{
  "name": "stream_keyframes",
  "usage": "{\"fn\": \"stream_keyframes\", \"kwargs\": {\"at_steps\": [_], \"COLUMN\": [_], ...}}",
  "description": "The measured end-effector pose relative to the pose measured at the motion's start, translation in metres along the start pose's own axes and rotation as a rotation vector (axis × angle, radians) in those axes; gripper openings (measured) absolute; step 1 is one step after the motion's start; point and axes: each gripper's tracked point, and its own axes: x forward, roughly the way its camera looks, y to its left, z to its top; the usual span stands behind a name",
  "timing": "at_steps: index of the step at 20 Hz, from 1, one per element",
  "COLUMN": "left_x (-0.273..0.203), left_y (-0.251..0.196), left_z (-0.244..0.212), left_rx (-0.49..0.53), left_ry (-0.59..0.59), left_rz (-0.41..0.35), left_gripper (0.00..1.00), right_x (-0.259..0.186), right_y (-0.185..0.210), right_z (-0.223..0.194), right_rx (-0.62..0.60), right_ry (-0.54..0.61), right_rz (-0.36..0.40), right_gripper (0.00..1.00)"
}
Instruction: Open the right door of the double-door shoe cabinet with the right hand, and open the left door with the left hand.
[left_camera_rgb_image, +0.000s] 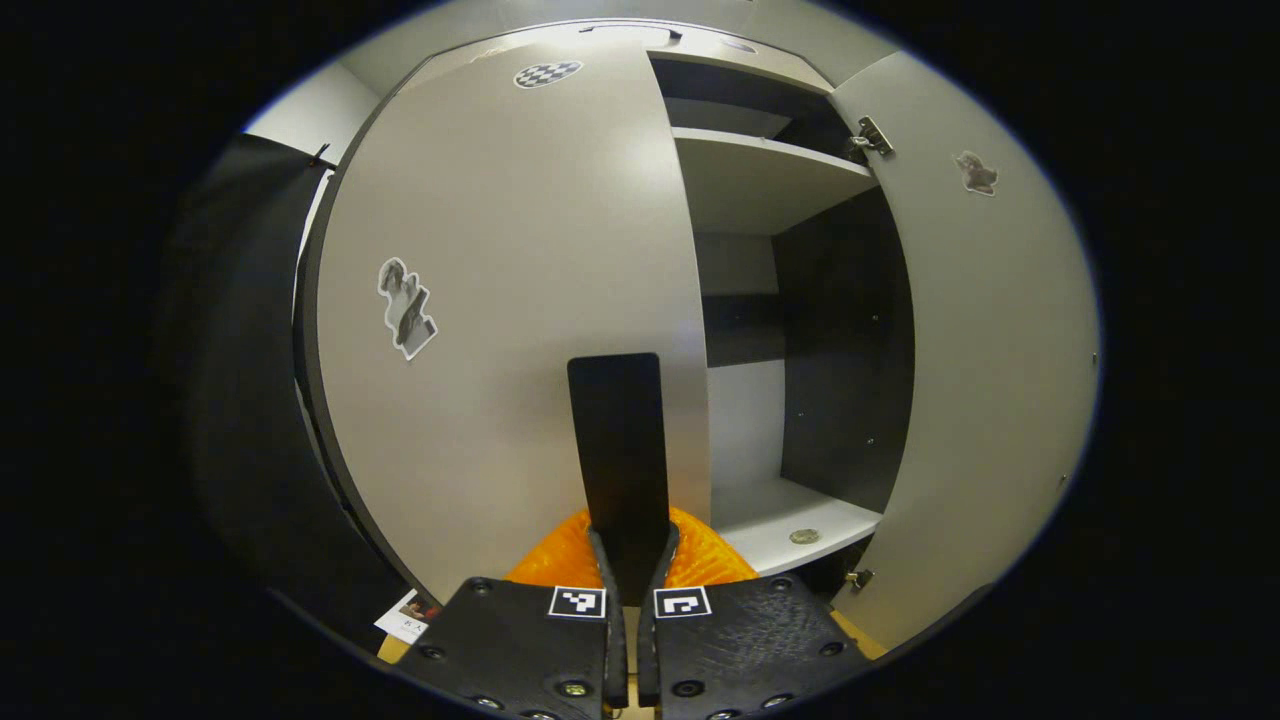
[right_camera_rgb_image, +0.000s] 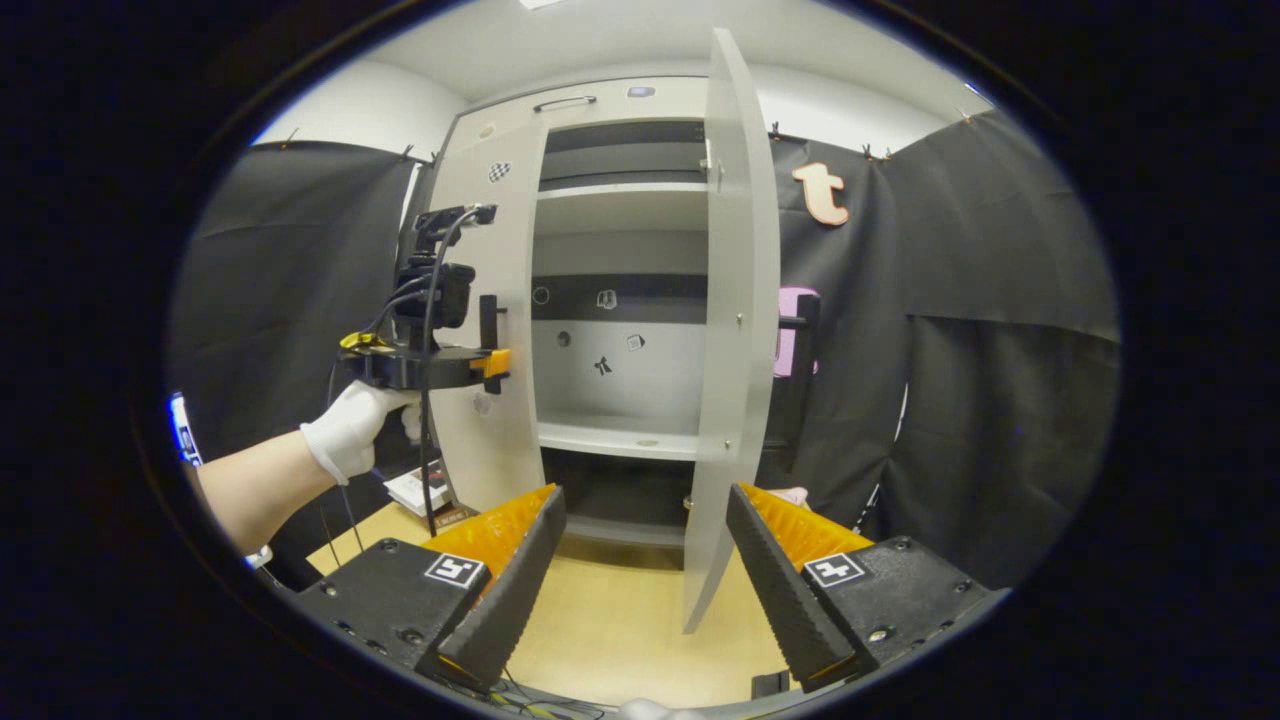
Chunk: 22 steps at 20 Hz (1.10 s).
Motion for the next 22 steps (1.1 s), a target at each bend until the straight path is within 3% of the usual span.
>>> {"fn": "stream_keyframes", "kwargs": {"at_steps": [14,22], "left_x": [-0.041,-0.073], "left_y": [0.027,0.068], "left_z": [-0.008,-0.016], "left_rx": [-0.005,-0.029], "left_ry": [-0.023,-0.026], "left_rz": [0.014,0.095], "left_gripper": [0.03,0.02], "right_x": [-0.001,0.006], "right_y": [0.006,0.009], "right_z": [0.002,0.008], "right_rx": [-0.024,-0.045], "right_ry": [-0.011,-0.047], "right_rz": [0.046,0.068], "right_gripper": [0.99,0.99]}}
